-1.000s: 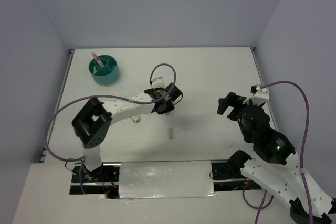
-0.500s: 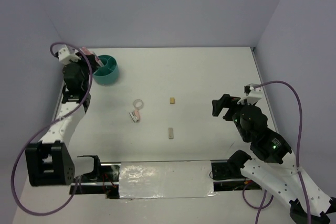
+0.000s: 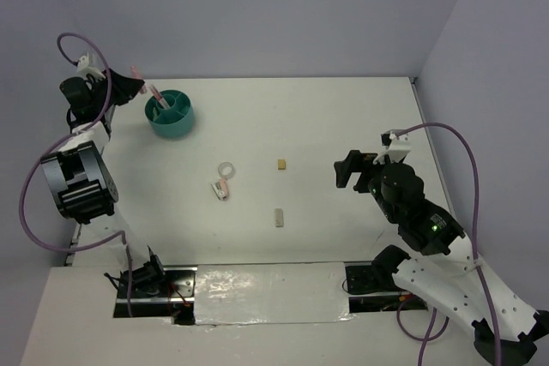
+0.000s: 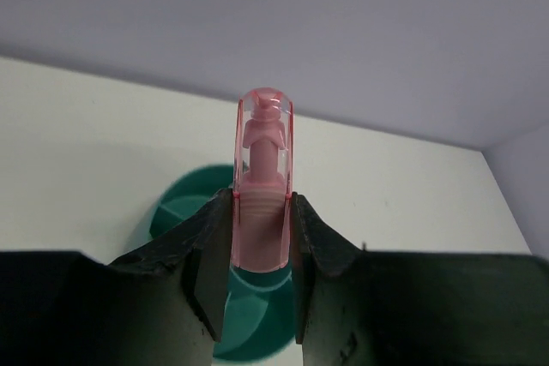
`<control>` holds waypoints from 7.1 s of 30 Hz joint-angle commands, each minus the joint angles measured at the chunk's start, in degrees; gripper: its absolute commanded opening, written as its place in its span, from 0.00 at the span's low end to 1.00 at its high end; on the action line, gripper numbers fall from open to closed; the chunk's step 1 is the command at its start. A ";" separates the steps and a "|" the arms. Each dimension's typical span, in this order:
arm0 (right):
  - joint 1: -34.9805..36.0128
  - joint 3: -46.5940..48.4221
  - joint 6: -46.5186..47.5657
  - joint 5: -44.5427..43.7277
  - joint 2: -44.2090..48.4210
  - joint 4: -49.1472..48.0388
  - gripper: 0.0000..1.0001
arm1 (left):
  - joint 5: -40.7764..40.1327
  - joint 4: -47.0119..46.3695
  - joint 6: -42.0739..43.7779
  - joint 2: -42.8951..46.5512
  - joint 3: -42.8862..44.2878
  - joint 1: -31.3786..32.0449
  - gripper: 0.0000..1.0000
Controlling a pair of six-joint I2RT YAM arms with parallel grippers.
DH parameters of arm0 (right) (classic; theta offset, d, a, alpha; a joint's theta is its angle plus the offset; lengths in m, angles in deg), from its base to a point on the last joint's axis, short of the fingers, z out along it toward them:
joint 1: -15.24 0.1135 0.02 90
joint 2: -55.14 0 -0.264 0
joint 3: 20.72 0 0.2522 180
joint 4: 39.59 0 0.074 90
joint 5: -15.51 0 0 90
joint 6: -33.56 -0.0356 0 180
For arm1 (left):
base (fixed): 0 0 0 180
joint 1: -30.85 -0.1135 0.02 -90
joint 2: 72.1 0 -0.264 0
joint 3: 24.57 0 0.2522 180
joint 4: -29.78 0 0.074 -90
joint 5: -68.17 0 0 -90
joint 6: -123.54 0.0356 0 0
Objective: Sort the stationery into containers
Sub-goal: Place the stationery in the storage box, then pick up the stationery from the center of the board, then place the stationery in the storage box.
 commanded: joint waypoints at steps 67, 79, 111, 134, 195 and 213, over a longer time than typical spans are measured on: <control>-0.19 -0.65 4.20 10.18 -0.76 -4.35 1.00 | -1.41 -4.55 4.27 -3.17 -7.54 -1.02 0.60; -0.19 0.58 0.79 5.10 -4.18 -2.33 1.00 | -20.88 7.97 0.90 13.42 -6.42 2.56 0.95; -0.10 3.83 -7.49 -3.79 7.51 7.96 1.00 | -68.73 60.76 -10.23 -15.38 24.54 73.43 0.95; -0.10 1.72 -5.99 -0.71 4.25 4.70 1.00 | -61.43 55.56 -11.37 -20.22 19.35 69.12 0.42; -0.10 -1.71 -0.72 4.47 -2.43 -0.57 1.00 | -26.28 13.82 12.53 -10.55 16.36 16.03 0.22; -0.01 -1.88 -0.37 5.53 -2.60 -0.93 1.00 | -32.17 15.05 14.03 -10.47 13.99 16.12 0.32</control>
